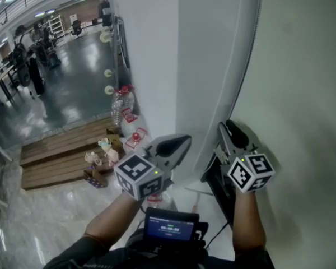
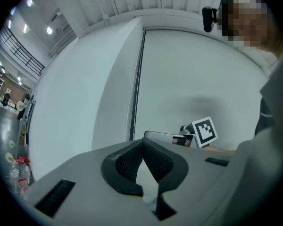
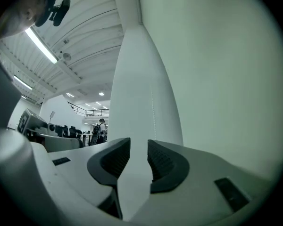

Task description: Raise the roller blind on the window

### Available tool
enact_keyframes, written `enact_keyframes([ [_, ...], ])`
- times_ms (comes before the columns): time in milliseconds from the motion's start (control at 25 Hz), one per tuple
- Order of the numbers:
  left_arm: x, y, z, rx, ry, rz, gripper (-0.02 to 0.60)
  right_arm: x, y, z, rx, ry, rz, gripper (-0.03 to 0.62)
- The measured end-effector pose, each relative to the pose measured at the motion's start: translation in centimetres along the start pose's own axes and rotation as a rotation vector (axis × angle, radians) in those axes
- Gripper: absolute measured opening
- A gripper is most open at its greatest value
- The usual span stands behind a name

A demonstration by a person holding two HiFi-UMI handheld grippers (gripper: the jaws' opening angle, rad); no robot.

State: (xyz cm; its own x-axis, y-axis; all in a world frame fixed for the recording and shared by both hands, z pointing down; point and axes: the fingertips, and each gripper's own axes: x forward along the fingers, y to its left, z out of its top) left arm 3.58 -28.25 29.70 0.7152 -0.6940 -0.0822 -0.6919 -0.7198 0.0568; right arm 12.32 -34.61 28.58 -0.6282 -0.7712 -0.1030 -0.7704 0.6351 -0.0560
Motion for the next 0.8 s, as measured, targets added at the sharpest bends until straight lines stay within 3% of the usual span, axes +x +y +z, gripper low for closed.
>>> enact_keyframes([
  [680,-1.9,1.8,-1.3,0.03,0.069,0.06,-0.011,8.3,-3.5,-1.0,-0.007,0.032,0.016,0.132],
  [800,-1.8,2.1,-2.0,0.025,0.076,0.055,-0.011,8.4,-4.4,-2.1,-0.007,0.045,-0.001,0.061],
])
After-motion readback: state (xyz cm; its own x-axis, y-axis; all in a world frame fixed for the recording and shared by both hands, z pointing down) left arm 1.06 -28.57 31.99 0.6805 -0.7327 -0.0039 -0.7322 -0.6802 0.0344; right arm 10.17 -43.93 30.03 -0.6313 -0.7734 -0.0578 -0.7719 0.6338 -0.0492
